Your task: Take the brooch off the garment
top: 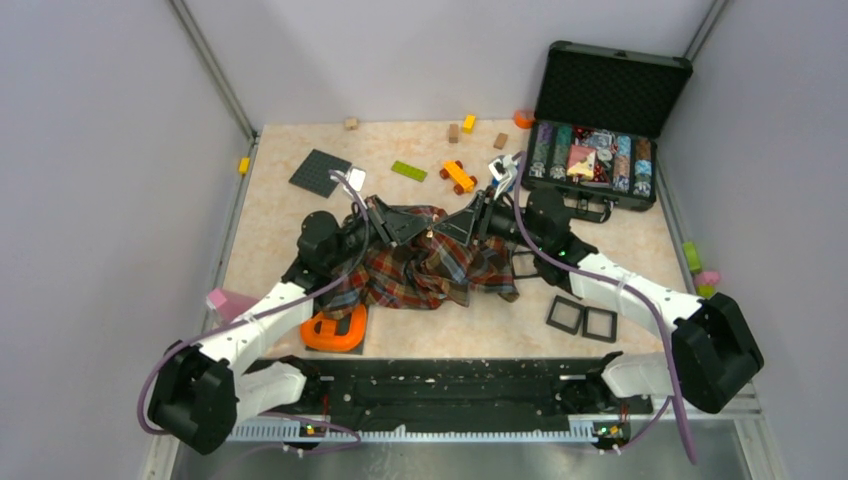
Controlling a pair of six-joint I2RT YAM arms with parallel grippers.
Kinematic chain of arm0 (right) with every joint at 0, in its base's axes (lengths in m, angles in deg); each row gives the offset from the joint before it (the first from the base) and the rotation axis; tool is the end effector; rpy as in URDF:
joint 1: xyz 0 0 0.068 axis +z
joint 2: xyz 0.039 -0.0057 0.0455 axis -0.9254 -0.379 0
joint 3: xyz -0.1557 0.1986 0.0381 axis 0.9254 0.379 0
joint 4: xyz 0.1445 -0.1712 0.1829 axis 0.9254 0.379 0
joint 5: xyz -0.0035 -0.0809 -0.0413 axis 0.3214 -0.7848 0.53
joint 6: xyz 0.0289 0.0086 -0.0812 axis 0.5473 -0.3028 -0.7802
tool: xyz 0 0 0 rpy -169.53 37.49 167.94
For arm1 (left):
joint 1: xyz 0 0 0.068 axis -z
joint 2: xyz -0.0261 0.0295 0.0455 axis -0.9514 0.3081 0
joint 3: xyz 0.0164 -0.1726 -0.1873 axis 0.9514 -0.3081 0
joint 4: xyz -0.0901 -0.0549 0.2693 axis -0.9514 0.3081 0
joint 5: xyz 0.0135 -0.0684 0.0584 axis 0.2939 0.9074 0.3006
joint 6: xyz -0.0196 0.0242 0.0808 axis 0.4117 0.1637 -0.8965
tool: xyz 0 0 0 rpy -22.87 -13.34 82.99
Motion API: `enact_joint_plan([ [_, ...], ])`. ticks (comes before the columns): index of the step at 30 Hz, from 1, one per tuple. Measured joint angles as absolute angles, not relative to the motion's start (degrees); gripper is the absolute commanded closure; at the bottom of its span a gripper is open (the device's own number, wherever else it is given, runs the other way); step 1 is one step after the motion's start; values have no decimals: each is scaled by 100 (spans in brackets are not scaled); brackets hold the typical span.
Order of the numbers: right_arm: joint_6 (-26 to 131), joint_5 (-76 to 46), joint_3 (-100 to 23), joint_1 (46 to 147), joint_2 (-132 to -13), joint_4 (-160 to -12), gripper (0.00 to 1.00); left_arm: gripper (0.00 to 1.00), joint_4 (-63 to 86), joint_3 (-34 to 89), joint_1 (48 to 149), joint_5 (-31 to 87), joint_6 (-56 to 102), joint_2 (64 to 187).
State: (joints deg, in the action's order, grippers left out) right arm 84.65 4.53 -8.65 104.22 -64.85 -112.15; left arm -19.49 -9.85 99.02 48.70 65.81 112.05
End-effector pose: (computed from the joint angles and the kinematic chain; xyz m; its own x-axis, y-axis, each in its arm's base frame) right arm 0.2713 0.2449 0.2690 -0.5910 0.2601 -0.7635 -0.6783 0.3520 0.6450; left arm 0.2664 -0.1768 0.2695 -0.6253 -0.4825 -0.6133 0.5433 0.2950 -0.7860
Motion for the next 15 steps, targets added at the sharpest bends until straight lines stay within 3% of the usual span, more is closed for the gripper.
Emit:
enact_joint_plan([
  [12, 8496, 405, -865, 10446, -6485, -11224, 73, 100, -2156, -952, 9864, 5010, 7020, 11494],
  [15, 8485, 405, -865, 10446, -6476, -11226, 69, 100, -2209, -952, 9836, 5045, 7094, 11518],
])
